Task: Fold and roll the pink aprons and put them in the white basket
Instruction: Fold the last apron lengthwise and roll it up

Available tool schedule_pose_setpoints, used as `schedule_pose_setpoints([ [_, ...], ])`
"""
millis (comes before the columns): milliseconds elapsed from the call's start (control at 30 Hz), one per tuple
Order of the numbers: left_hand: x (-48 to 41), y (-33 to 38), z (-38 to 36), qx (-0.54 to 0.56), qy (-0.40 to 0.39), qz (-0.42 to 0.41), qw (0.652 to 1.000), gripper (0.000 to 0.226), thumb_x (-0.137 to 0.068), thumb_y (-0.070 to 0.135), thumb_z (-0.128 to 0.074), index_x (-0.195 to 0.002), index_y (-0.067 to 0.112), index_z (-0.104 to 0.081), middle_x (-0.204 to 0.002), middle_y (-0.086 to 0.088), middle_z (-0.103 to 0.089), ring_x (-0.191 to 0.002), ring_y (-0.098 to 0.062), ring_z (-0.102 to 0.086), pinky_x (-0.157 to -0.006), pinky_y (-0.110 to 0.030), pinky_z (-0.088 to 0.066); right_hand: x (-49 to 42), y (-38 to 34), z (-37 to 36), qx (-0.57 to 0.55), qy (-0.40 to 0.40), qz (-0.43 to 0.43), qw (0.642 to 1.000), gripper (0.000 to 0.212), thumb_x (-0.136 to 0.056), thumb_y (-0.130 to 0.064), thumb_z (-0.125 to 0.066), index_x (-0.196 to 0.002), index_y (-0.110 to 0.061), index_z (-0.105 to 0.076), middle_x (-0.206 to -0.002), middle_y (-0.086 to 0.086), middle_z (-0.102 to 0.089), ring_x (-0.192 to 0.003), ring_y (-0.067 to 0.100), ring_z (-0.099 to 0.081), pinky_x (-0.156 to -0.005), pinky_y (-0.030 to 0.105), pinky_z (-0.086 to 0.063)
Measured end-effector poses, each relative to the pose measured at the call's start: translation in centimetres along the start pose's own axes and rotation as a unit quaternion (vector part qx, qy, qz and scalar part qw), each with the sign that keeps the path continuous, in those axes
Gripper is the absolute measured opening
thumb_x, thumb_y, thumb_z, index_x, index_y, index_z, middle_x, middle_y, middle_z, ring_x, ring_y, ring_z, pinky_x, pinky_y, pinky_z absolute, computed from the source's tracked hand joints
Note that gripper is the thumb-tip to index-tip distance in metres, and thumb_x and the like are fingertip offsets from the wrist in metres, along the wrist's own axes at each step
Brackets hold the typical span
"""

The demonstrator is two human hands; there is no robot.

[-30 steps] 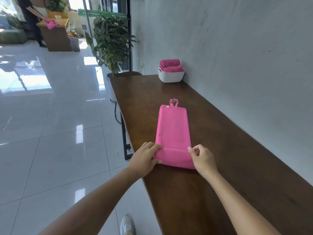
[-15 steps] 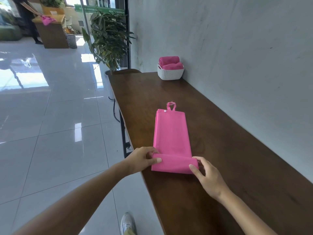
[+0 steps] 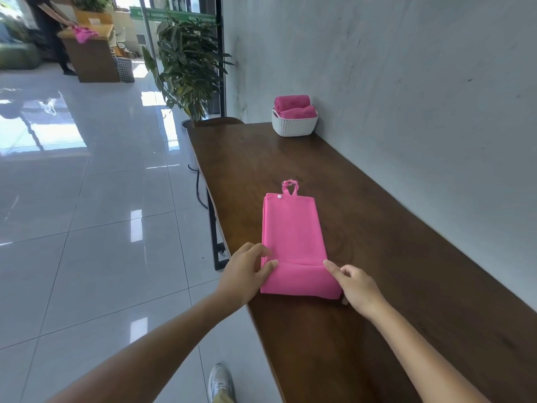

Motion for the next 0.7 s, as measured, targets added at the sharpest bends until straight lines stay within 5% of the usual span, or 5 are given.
schedule_pose_setpoints([
  [133, 0.7, 0.8, 0.1, -0.036, 0.020, -0.072, 0.997, 0.027, -0.098, 0.048, -0.060, -0.121, 0.035, -0.063, -0.123, 0.019, -0.057, -0.115, -0.004, -0.049, -0.100, -0.030, -0.051, -1.6, -0.4, 0.7, 0.014, 0.028, -0.019, 0.999, 0.059, -0.086, -0.076, -0.052, -0.090, -0.018, -0.061, -0.087, 0.000, -0.069, -0.080, 0.018, -0.065, -0.060, 0.030, -0.044],
  [300, 2.0, 2.1, -1.0, -0.168, 0.044, -0.182, 0.968, 0.050, -0.096, 0.051, -0.061, -0.142, 0.033, -0.052, -0.142, 0.010, -0.052, -0.133, -0.015, -0.044, -0.108, -0.037, -0.044, -3.5, -2.1, 1.0, 0.043, 0.053, -0.019, 0.997, 0.045, -0.090, -0.064, -0.059, -0.091, -0.020, -0.061, -0.094, -0.003, -0.065, -0.083, 0.012, -0.059, -0.058, 0.028, -0.040],
  [467, 1.3, 1.9, -1.9, -0.240, 0.049, -0.177, 0.953, 0.065, -0.089, 0.055, -0.068, -0.146, 0.029, -0.050, -0.143, 0.003, -0.055, -0.133, -0.023, -0.050, -0.105, -0.044, -0.049, -3.8, -3.7, 1.2, 0.098, 0.092, -0.006, 0.991, 0.041, -0.096, -0.059, -0.053, -0.091, -0.019, -0.060, -0.094, -0.002, -0.066, -0.077, 0.012, -0.058, -0.052, 0.025, -0.036],
  [700, -0.8, 2.4, -1.5, -0.232, 0.017, -0.179, 0.956, 0.055, -0.095, 0.052, -0.062, -0.143, 0.026, -0.053, -0.136, 0.003, -0.059, -0.127, -0.021, -0.051, -0.107, -0.042, -0.047, -2.2, -4.2, 0.8, 0.110, 0.107, 0.111, 0.982, 0.034, -0.101, -0.057, -0.040, -0.107, -0.028, -0.055, -0.108, -0.006, -0.064, -0.086, 0.006, -0.057, -0.052, 0.013, -0.034],
])
Point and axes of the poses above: each hand's wrist, its own x-axis away from the middle knuckle, its own z-axis out of the back of the hand, y = z × x, the point moved 8 cm from there along -x, towards the middle knuckle
